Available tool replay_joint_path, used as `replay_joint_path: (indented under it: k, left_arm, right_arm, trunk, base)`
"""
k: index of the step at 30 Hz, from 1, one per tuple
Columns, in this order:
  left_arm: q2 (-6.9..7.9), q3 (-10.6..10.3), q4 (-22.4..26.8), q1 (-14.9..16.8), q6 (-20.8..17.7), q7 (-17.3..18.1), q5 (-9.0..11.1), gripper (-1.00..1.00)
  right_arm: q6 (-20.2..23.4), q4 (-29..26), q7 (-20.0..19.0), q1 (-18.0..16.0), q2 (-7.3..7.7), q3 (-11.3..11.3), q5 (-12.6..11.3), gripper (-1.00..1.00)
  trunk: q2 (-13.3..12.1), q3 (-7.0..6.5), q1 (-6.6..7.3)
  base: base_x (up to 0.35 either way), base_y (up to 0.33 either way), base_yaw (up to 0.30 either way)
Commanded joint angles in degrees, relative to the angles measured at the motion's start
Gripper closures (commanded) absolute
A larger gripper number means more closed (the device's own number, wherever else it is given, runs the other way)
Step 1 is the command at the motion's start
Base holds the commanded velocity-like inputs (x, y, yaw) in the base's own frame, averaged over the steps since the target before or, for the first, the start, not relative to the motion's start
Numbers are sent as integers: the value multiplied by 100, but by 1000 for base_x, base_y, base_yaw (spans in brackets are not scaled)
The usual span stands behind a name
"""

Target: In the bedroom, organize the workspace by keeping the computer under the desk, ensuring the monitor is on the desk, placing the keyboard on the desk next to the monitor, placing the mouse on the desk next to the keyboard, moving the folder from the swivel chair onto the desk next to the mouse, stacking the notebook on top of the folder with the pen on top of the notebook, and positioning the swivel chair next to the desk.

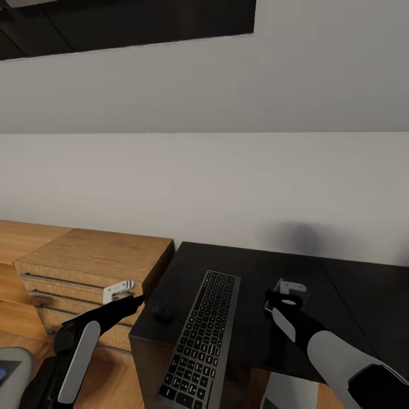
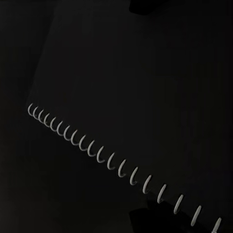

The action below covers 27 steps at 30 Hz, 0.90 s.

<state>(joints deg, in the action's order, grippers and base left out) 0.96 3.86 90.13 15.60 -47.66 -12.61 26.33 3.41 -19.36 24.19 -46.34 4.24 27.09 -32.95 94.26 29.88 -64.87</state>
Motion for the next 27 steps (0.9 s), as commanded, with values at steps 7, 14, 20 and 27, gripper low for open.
replay_joint_path:
  k: [7, 14, 20, 27]
  left_arm:
    - [1, 0, 5, 4, -8, -48, 46, -100]
    - [1, 0, 5, 4, -6, -48, 37, -100]
    - [1, 0, 5, 4, -6, -48, 39, -100]
    - [1, 0, 5, 4, -21, -41, 54, -100]
  right_arm:
    - [36, 12, 37, 2, 7, 15, -132, -100]
    - [37, 12, 33, 3, 7, 15, -132, -100]
    - [37, 12, 33, 3, 7, 15, -132, -100]
    - [37, 12, 33, 3, 7, 15, -132, -100]
  trunk:
    - [3, 8, 0]
    - [3, 8, 0]
    - [3, 8, 0]
    - [3, 8, 0]
  base:
    - [-89, 0, 0]
    - [-141, 0, 0]
    - [-41, 7, 0]
    - [-106, 60, 0]
